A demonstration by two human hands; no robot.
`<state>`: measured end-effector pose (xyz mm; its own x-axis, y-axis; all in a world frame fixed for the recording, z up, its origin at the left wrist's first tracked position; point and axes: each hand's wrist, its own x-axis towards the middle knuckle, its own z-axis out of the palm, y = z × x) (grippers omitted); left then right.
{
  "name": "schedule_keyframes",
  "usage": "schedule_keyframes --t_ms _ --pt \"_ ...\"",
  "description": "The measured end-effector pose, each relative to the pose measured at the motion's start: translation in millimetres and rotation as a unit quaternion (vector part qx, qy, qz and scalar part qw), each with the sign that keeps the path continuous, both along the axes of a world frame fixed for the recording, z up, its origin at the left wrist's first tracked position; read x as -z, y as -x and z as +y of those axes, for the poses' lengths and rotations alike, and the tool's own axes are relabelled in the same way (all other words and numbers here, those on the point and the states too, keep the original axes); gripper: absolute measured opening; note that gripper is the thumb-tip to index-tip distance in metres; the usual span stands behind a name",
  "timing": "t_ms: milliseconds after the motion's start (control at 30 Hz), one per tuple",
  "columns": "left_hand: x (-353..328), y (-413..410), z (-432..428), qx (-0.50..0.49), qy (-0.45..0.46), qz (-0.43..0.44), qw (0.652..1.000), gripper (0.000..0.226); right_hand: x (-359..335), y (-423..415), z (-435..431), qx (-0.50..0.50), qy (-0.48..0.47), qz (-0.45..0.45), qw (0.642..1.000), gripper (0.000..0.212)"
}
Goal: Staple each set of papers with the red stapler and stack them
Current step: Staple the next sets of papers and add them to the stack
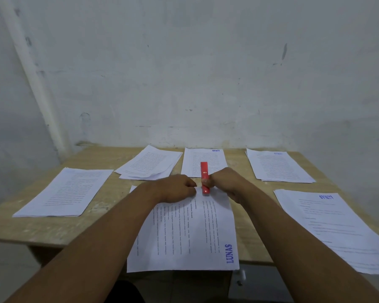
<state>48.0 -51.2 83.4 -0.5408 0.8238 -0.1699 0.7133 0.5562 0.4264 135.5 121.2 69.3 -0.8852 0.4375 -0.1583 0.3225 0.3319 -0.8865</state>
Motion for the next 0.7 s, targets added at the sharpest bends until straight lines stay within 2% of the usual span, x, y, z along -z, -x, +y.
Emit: schedule_keyframes --t_ms 100,200,333,433,533,633,700 --pt "2.1 2.1 -4.3 -0.006 -0.007 -0.004 1.0 0.034 0.1 -1.5 3.8 0.009 0.066 0.016 0.998 0.035" --pt "2.8 4.0 -6.3 0.0 -0.017 -0.003 1.0 0.036 -4.1 -4.7 9.6 0.062 0.137 0.083 0.985 0.033" --pt "3.6 6.2 -9.9 0.0 -0.026 -0.002 1.0 0.033 -7.5 -10.5 23.6 0.106 0.132 0.096 0.981 0.026" --pt "3.5 6.8 -12.4 0.001 -0.031 -0.006 0.999 0.031 -0.6 -17.0 33.3 0.121 0.095 0.077 0.985 0.027" --pt "4.9 8.9 -13.5 0.003 -0.027 0.001 1.0 0.031 10.8 -27.2 37.2 0.124 0.007 0.055 0.991 0.027" --pt "7.1 10.1 -14.9 0.006 -0.027 0.003 1.0 0.033 23.8 -34.3 38.4 0.109 -0.066 0.04 0.991 0.019" --pt "9.0 10.9 -15.9 0.008 -0.031 -0.001 0.999 0.033 31.5 -36.1 38.1 0.101 -0.117 0.022 0.988 0.023"
